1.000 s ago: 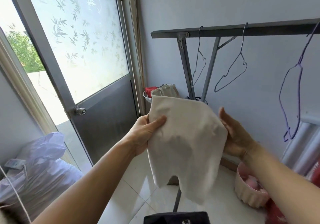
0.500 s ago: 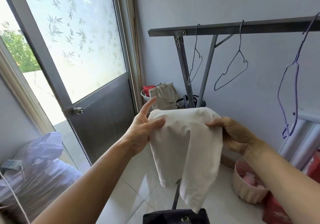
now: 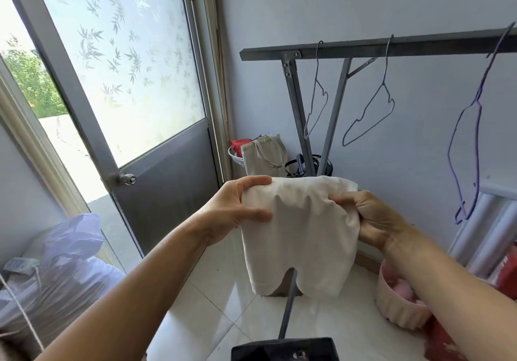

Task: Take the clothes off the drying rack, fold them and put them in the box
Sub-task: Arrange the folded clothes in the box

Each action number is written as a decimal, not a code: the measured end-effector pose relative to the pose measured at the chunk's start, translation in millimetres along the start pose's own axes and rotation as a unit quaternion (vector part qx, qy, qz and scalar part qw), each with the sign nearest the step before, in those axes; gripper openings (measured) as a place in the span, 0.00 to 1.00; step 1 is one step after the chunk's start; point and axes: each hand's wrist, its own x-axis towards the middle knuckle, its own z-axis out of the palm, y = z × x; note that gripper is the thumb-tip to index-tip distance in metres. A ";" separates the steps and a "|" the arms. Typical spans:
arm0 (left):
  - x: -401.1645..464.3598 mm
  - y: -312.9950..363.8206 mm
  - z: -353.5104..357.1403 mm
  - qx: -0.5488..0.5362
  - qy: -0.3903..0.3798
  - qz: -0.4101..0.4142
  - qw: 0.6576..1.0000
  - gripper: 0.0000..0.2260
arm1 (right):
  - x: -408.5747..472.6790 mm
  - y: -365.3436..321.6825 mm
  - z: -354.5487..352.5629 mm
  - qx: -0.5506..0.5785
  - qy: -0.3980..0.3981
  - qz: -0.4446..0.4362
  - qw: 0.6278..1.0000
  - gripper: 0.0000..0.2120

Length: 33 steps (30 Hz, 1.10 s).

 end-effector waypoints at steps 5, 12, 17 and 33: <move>-0.2 3.6 -1.7 0.260 0.022 0.055 0.964 0.23 | 3.5 -2.8 -1.9 -0.016 -0.006 -0.001 1.000 0.17; 0.0 5.5 -7.6 0.360 0.043 0.113 0.925 0.08 | -3.2 -11.2 -1.1 -0.028 -0.030 -0.013 0.999 0.15; -1.8 2.6 -16.7 0.198 0.026 0.100 0.975 0.13 | -3.3 -18.0 -0.4 -0.064 0.032 -0.084 0.994 0.15; -0.4 7.3 11.9 -0.202 0.145 -0.147 0.957 0.13 | 1.2 1.3 15.3 -0.412 0.105 -0.387 0.818 0.05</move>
